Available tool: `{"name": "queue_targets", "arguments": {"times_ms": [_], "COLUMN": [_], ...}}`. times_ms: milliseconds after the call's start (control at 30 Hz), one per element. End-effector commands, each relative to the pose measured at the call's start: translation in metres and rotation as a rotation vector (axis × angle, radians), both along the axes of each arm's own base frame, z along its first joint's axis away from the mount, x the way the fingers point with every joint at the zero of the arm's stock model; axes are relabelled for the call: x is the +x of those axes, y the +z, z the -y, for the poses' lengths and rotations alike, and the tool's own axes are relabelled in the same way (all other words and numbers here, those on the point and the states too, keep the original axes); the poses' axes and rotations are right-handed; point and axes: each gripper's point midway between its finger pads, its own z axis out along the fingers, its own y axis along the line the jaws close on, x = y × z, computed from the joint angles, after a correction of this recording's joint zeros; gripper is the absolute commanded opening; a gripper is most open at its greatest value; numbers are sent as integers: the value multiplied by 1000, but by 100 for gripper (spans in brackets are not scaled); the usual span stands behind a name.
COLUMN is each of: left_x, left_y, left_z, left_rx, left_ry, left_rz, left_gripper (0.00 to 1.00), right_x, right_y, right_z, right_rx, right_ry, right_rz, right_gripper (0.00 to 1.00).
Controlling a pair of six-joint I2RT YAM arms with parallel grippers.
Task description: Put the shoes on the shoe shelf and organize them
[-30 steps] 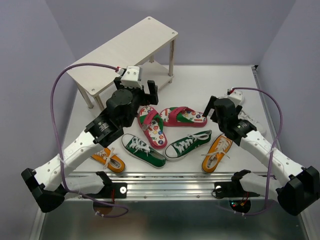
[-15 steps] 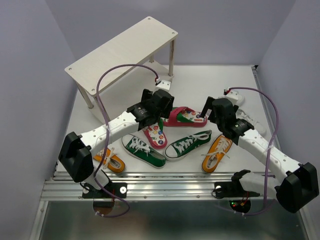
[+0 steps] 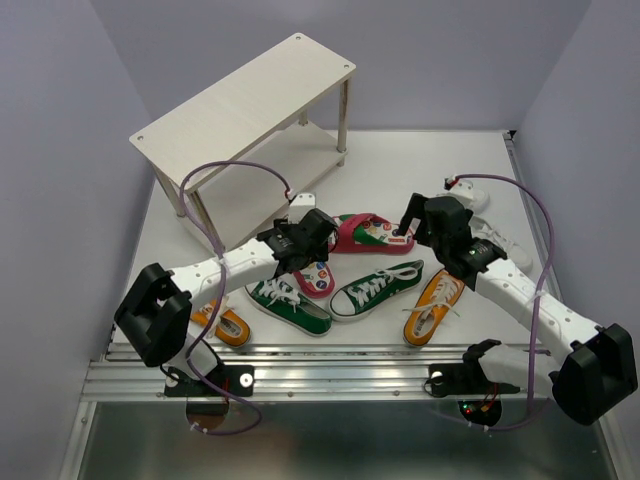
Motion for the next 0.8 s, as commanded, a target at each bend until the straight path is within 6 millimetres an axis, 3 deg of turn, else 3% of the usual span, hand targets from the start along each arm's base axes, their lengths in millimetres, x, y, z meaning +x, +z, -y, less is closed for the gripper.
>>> {"name": "queue_targets", "arguments": {"times_ms": [0,233,433,767], "left_x": [0,-3,2,10], "left_y": [9,-28,-40,-54], "left_z": [-30,-39,-41,-42], "left_rx": [-45,10,6,40], "left_ry": [234,316,368,401], "left_rz": [74,33,55,77], "left_gripper": [77,78,75,56], "right_x": [7,8,7,7], "right_y": [11,11,10,9], "right_z": [-4,-6,-9,-11], "right_rx": [19,31,44,48], "right_ry": [10,19,25,32], "right_rz": [44,47,44,38], "right_gripper": [100,100,100,100]}}
